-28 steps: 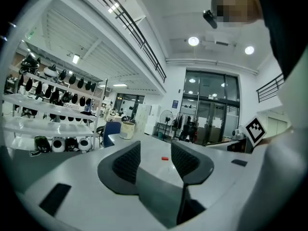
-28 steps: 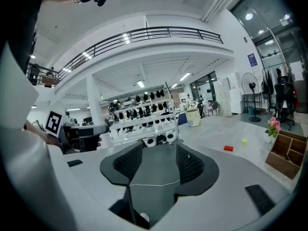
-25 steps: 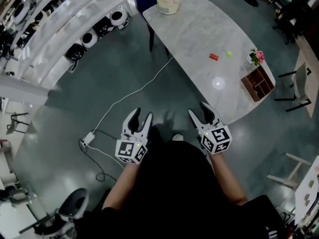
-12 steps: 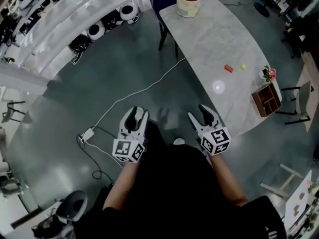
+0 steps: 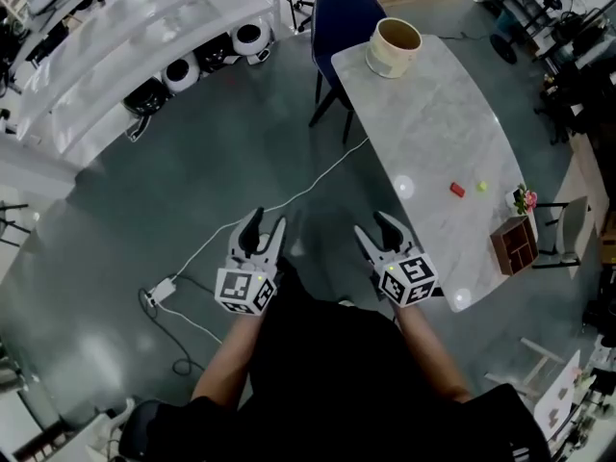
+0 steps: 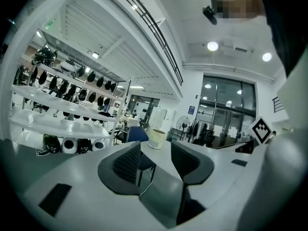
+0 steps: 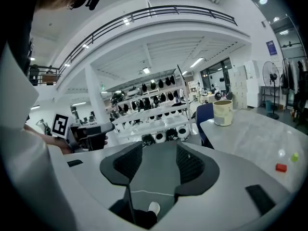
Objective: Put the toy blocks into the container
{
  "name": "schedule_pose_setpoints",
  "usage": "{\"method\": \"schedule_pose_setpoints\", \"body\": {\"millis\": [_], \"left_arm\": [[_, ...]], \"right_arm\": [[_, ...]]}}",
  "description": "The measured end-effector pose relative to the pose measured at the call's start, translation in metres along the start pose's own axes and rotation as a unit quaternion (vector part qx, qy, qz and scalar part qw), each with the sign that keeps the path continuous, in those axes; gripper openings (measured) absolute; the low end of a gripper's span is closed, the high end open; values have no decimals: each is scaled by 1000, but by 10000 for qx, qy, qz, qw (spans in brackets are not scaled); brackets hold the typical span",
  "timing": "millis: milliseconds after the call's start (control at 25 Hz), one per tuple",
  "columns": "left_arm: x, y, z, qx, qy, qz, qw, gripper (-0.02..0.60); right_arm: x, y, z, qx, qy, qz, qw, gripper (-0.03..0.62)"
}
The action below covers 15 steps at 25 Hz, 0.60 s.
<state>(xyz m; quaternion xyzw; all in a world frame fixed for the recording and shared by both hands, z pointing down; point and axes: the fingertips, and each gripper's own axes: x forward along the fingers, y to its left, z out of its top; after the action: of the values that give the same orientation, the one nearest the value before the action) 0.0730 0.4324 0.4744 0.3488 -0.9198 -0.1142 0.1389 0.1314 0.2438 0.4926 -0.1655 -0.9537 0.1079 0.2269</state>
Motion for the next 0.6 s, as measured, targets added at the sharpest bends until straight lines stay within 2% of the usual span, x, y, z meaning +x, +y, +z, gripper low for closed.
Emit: {"method": "schedule_pose_setpoints", "body": {"millis": [200, 320, 480, 600], "left_arm": [[49, 59, 27, -60, -46, -185, 9998, 179], [69, 81, 37, -65, 127, -485, 9987, 179], [98, 109, 43, -120, 426, -951, 9945, 179], [118, 126, 48, -213, 558, -1275, 9900, 179]], "right_arm": [[66, -9, 43, -153, -46, -250, 9996, 190], [93, -13, 55, -163, 54, -500, 9986, 190], [124, -15, 63, 596, -34, -703, 9957, 190], [140, -19, 65, 907, -38, -965, 9912, 190]]}}
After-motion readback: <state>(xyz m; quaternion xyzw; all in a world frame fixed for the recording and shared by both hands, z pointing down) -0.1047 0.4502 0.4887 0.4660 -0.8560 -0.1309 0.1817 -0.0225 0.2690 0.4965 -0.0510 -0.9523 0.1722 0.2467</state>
